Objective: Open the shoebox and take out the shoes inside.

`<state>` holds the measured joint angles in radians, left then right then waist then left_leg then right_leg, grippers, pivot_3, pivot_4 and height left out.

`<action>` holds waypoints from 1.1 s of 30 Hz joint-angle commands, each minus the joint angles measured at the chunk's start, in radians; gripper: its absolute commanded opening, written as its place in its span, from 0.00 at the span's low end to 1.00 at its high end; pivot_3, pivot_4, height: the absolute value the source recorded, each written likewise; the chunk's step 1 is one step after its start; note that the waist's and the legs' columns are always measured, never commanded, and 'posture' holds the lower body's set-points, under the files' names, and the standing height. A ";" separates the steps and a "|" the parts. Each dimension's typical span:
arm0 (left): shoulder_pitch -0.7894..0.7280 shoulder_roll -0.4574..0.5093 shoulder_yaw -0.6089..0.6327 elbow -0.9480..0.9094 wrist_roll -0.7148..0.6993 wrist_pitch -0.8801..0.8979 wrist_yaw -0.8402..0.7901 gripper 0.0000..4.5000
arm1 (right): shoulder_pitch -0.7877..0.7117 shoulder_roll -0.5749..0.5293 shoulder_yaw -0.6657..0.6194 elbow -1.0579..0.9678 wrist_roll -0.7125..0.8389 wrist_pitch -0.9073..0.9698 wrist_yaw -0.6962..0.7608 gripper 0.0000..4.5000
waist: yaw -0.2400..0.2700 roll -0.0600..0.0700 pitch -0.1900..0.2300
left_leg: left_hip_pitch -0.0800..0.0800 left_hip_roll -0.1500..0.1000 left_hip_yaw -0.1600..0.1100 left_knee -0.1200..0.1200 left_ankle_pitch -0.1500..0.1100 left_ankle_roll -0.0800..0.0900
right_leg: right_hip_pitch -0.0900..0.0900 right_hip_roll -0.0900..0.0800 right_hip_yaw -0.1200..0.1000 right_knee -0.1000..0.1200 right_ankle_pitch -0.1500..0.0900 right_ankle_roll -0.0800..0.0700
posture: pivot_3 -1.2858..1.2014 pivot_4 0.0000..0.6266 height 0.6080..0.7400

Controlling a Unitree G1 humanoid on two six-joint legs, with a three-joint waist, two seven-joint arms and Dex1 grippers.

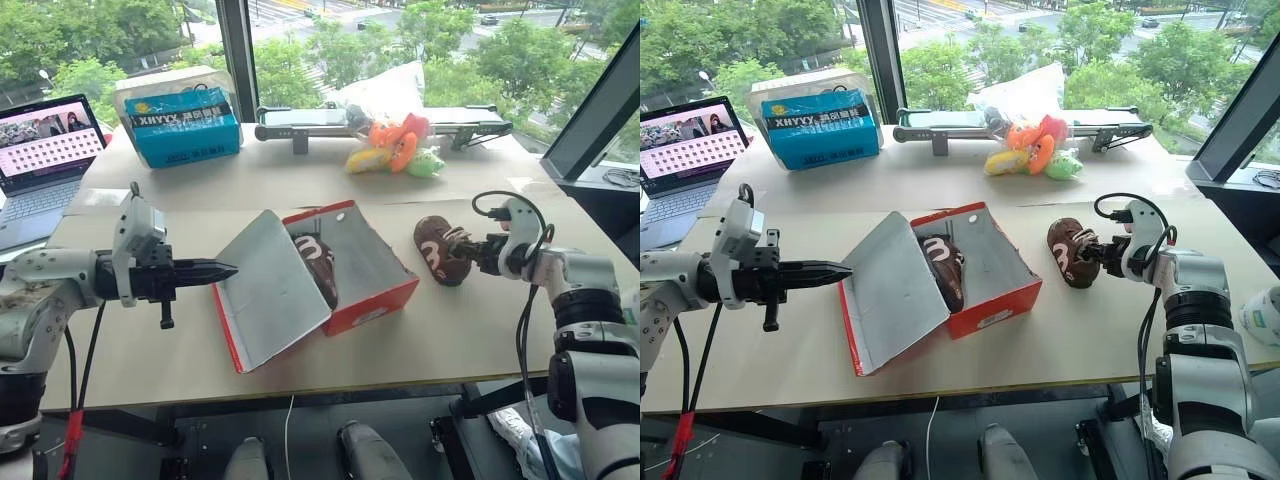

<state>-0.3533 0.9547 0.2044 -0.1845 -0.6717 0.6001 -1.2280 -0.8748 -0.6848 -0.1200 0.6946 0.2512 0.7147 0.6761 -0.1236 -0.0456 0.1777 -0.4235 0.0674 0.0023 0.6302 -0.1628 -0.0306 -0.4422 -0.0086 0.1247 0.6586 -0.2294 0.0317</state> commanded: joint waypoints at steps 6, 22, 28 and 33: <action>-0.045 -0.022 -0.019 0.002 -0.003 -0.010 0.000 0.00 | 0.103 -0.116 -0.009 -0.525 0.016 0.238 -0.025 0.99 | 0.011 0.001 0.001 | 0.000 0.000 0.000 -0.001 0.000 0.000 | 0.000 0.000 0.000 -0.001 -0.001 -0.001 | 0.52 0.24 0.97; -0.050 -0.036 -0.033 0.007 0.001 -0.010 -0.001 0.00 | -0.200 0.426 -0.152 -0.682 0.324 0.798 -0.158 0.99 | 0.028 0.002 0.001 | -0.003 0.000 -0.005 -0.001 0.000 0.000 | -0.003 0.001 -0.003 0.003 -0.003 -0.003 | 0.52 0.24 0.97; -0.038 -0.033 -0.023 -0.005 -0.005 -0.007 0.002 0.00 | -0.193 0.399 -0.039 -0.513 0.292 0.720 -0.129 0.99 | 0.037 0.002 0.001 | -0.008 -0.001 -0.004 -0.001 0.000 0.000 | -0.004 -0.001 -0.003 -0.004 -0.001 -0.001 | 0.52 0.24 0.97; -0.022 -0.028 -0.012 -0.018 -0.011 -0.004 0.006 0.00 | -0.168 0.361 0.076 -0.440 0.273 0.656 -0.072 0.99 | 0.029 0.002 0.001 | -0.008 0.000 -0.004 -0.002 0.000 0.000 | -0.006 0.000 -0.003 -0.001 -0.002 -0.001 | 0.52 0.24 0.97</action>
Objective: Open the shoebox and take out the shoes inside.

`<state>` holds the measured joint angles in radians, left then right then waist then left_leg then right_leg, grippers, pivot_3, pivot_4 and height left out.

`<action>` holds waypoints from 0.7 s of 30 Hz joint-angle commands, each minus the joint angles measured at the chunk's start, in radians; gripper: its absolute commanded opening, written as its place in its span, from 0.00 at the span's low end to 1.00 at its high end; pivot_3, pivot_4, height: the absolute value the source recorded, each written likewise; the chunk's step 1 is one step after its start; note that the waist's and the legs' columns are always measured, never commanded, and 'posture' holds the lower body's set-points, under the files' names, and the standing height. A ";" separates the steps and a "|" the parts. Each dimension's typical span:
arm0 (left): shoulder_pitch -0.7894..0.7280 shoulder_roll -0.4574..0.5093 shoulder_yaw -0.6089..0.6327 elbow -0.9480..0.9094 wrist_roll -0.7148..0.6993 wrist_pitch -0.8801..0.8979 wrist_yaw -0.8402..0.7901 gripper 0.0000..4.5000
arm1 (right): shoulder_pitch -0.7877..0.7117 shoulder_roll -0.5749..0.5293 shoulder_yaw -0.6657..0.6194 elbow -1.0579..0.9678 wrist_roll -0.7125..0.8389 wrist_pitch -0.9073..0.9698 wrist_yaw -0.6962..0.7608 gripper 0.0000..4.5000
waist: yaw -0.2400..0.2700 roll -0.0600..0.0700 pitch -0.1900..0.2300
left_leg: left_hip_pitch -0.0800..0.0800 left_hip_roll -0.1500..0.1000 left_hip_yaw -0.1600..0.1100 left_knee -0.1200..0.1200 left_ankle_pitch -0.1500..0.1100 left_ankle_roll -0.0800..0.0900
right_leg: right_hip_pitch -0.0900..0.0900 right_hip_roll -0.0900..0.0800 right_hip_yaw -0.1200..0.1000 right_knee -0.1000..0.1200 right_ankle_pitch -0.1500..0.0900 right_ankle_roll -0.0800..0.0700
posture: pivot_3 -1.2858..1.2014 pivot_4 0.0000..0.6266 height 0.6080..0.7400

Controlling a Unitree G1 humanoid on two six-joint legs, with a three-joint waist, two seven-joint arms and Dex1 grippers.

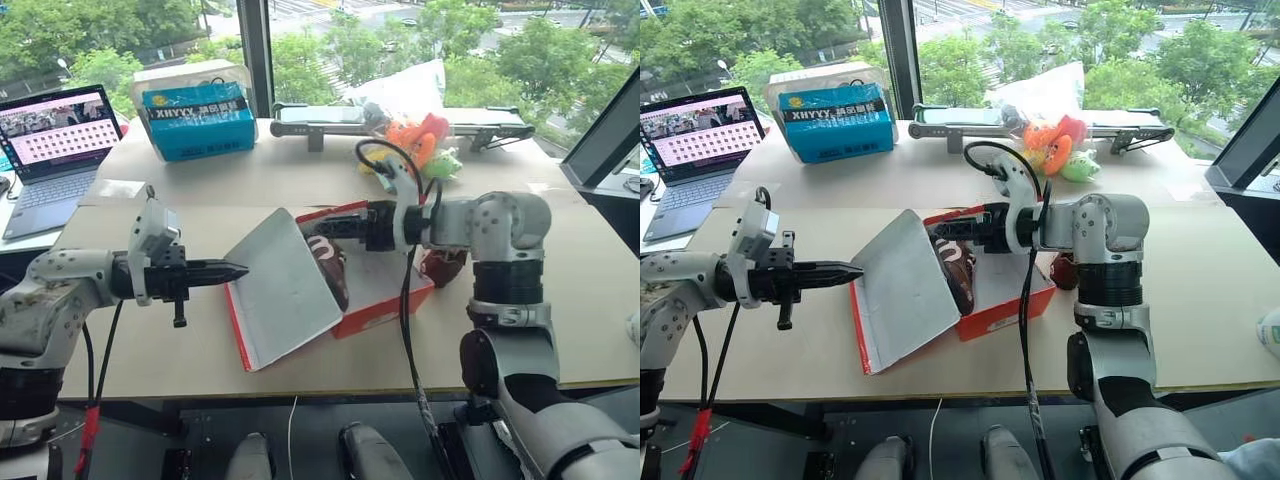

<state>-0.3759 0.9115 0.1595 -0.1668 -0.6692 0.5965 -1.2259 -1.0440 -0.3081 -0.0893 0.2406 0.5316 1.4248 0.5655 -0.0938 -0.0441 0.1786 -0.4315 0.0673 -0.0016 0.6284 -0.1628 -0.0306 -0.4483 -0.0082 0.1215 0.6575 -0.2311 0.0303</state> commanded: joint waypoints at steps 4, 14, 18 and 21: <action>0.012 0.018 0.042 -0.045 -0.016 0.003 0.008 0.00 | 0.009 -0.016 0.096 0.068 -0.017 -0.086 0.068 0.99 | -0.007 0.000 0.000 | 0.000 0.000 0.000 0.000 0.000 0.000 | 0.000 0.000 0.001 0.001 0.000 0.000 | 0.52 0.24 0.97; 0.017 0.018 0.050 -0.051 -0.014 0.007 0.013 0.00 | 0.003 0.027 0.134 0.186 -0.036 -0.123 0.088 0.99 | -0.005 0.000 0.000 | 0.000 0.000 0.000 0.001 0.000 0.000 | 0.000 0.000 0.001 0.002 0.000 0.000 | 0.52 0.24 0.97; 0.016 0.016 0.044 -0.049 -0.011 0.005 0.013 0.00 | -0.010 0.060 0.124 0.279 -0.054 -0.159 0.082 0.99 | -0.009 0.000 0.000 | 0.001 0.000 0.000 0.001 0.000 0.000 | 0.000 0.000 0.001 0.002 0.000 0.000 | 0.52 0.24 0.97; 0.012 0.015 0.040 -0.046 -0.007 0.002 0.013 0.00 | -0.022 0.074 0.117 0.341 -0.071 -0.191 0.079 0.99 | -0.013 0.000 0.000 | 0.002 0.000 0.000 0.001 0.000 0.000 | 0.000 0.001 0.001 0.005 0.000 0.000 | 0.52 0.24 0.97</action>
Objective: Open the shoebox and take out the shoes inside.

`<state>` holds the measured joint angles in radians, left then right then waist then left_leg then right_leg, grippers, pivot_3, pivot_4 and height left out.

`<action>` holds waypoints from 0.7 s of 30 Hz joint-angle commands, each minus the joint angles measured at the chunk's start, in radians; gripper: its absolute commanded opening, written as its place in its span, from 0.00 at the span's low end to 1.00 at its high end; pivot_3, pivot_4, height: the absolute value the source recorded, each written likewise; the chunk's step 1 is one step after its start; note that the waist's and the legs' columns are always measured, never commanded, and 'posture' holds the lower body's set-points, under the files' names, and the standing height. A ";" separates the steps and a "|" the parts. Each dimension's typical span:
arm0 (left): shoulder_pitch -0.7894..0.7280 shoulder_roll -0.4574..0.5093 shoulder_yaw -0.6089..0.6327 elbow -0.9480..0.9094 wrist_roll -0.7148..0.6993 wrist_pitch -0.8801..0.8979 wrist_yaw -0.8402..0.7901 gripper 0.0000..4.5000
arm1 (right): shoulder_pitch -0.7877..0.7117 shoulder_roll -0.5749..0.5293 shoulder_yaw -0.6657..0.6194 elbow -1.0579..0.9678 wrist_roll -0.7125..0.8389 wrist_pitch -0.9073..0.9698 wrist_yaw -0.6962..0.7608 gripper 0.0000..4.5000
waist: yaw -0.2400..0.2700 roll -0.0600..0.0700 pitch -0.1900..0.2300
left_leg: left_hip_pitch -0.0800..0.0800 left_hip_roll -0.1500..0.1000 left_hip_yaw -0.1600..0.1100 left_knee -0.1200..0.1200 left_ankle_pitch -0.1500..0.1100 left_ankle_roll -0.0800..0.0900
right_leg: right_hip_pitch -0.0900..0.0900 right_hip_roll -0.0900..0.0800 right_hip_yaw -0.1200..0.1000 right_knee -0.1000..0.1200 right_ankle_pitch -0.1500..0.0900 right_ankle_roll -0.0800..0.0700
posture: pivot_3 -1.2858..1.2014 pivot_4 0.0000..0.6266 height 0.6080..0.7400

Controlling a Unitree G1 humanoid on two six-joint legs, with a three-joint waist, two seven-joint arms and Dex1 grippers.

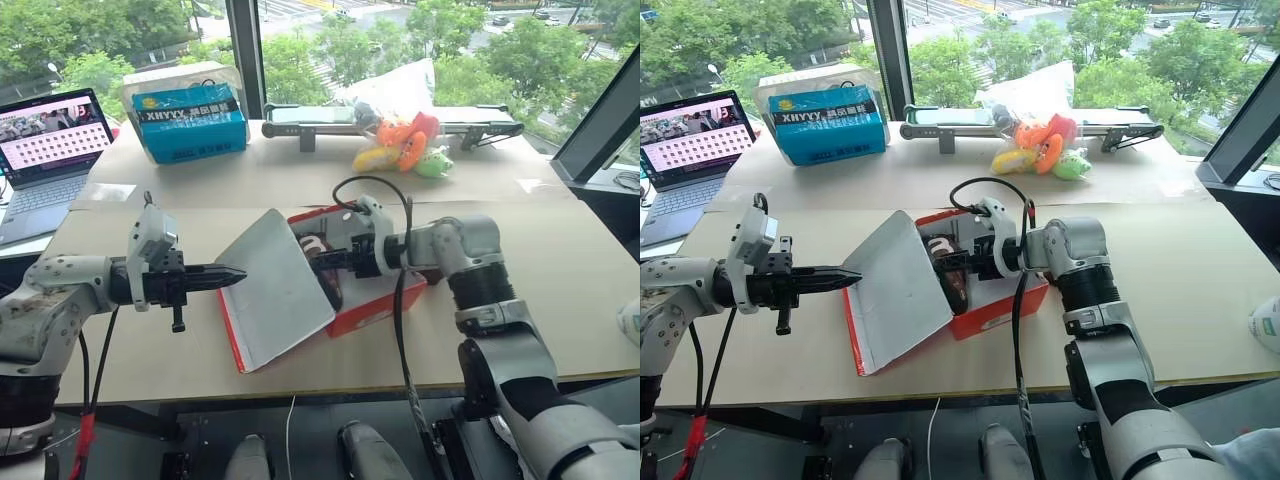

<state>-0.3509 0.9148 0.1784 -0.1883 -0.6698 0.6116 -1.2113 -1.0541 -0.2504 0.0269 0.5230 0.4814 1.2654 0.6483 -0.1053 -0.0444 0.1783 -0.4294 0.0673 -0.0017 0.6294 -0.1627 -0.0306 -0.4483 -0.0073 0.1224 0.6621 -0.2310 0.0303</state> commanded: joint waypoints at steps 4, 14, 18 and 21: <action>-0.019 0.010 0.019 -0.020 -0.005 -0.016 -0.002 0.00 | -0.010 0.011 0.027 0.093 -0.056 -0.081 0.002 0.83 | -0.009 0.000 0.000 | 0.006 0.000 0.000 0.000 0.000 0.000 | 0.006 0.000 0.000 0.000 0.000 0.000 | 0.52 0.24 0.97; -0.033 0.006 0.010 -0.009 0.002 -0.018 0.000 0.00 | -0.006 0.002 0.042 0.097 -0.076 -0.103 0.001 0.18 | -0.017 -0.001 -0.001 | 0.013 0.000 0.000 0.000 0.000 0.000 | 0.013 0.000 0.000 0.000 0.000 0.000 | 0.52 0.24 0.97; -0.035 0.007 0.008 -0.009 0.004 -0.019 0.000 0.00 | -0.007 0.000 0.037 0.081 -0.080 -0.102 -0.002 0.00 | -0.017 -0.002 -0.001 | 0.013 0.000 0.000 -0.001 0.000 0.000 | 0.012 0.000 0.000 0.000 -0.001 -0.001 | 0.52 0.24 0.97; -0.038 0.007 0.008 -0.008 0.004 -0.019 0.001 0.00 | -0.009 -0.009 0.012 0.049 -0.070 -0.084 -0.021 0.00 | -0.017 -0.002 -0.001 | 0.013 0.000 0.000 -0.001 0.000 0.000 | 0.012 0.000 0.000 0.000 -0.001 -0.001 | 0.52 0.24 0.97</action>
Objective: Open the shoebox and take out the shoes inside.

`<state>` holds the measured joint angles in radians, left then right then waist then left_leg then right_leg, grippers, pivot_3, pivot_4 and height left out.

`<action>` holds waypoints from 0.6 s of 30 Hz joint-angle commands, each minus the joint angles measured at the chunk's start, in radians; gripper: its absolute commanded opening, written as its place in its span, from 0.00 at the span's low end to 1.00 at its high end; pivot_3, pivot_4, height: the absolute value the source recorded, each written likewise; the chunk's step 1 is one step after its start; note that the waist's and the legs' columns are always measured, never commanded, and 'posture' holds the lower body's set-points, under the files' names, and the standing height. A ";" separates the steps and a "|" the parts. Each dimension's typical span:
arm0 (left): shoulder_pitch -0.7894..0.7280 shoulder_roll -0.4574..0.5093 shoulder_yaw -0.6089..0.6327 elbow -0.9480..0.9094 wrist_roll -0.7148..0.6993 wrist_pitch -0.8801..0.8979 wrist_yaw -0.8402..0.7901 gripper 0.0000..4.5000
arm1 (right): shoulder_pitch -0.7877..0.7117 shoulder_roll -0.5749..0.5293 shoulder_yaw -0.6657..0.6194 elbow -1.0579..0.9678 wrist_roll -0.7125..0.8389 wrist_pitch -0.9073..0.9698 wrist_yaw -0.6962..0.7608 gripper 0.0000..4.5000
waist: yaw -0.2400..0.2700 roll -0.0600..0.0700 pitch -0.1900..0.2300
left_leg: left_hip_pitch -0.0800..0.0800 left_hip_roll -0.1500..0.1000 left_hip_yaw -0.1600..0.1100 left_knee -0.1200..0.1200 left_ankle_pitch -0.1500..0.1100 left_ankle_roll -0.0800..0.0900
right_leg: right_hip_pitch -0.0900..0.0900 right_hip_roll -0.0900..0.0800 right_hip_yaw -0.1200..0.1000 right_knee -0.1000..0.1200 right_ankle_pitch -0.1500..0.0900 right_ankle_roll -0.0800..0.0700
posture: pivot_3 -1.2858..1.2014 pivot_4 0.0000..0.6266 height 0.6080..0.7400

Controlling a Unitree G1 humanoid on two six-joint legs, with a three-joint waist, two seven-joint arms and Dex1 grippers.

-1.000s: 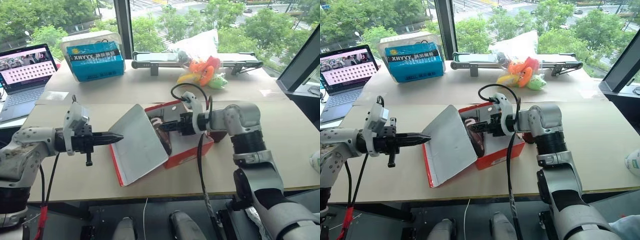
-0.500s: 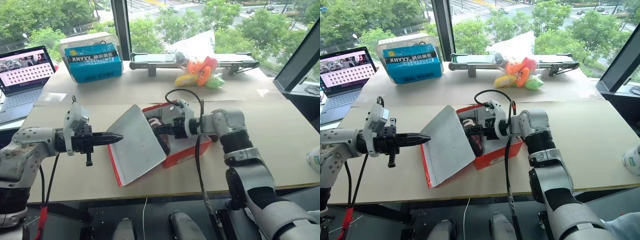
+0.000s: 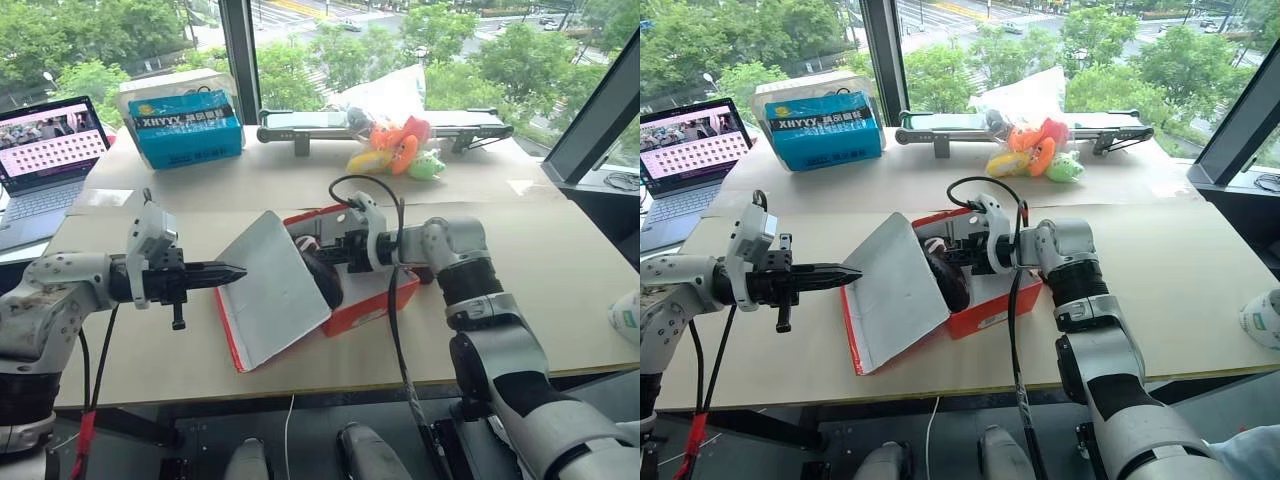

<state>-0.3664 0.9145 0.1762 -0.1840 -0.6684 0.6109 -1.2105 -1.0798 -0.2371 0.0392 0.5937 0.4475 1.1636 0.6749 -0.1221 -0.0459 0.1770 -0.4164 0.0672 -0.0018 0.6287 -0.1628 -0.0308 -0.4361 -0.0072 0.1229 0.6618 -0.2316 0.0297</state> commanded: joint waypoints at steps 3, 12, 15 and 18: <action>-0.027 0.006 0.009 -0.010 0.004 -0.018 0.002 0.00 | 0.017 -0.032 -0.026 -0.055 -0.024 0.042 -0.060 0.00 | 0.002 0.000 0.000 | 0.000 0.000 0.000 0.000 0.000 0.000 | 0.000 0.000 0.000 0.000 0.000 0.000 | 0.52 0.24 0.97; -0.036 -0.001 0.001 -0.009 0.006 -0.015 0.007 0.00 | 0.051 -0.068 -0.123 -0.264 0.020 0.159 -0.140 0.00 | 0.013 0.000 0.000 | -0.008 0.000 0.000 0.000 0.000 0.000 | -0.005 0.000 -0.001 -0.004 0.000 0.000 | 0.52 0.24 0.97; -0.037 0.000 0.000 -0.010 0.006 -0.013 0.006 0.00 | 0.057 -0.073 -0.158 -0.343 0.031 0.202 -0.176 0.00 | 0.016 0.000 0.000 | -0.009 0.000 0.000 -0.001 0.000 0.000 | -0.007 0.000 -0.001 -0.005 0.000 0.000 | 0.52 0.24 0.97; -0.037 0.002 -0.001 -0.010 0.006 -0.011 0.006 0.00 | 0.059 -0.070 -0.196 -0.407 0.046 0.249 -0.203 0.00 | 0.019 0.000 0.000 | -0.011 0.000 0.000 -0.001 0.000 0.000 | -0.009 0.000 0.000 -0.005 0.000 0.000 | 0.52 0.24 0.97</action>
<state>-0.3868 0.9108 0.1707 -0.1815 -0.6636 0.6110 -1.2034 -1.0055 -0.2998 -0.1086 0.2602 0.4572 1.3881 0.4814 -0.1034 -0.0455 0.1774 -0.4291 0.0674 -0.0017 0.6273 -0.1628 -0.0307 -0.4469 -0.0074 0.1226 0.6573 -0.2315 0.0300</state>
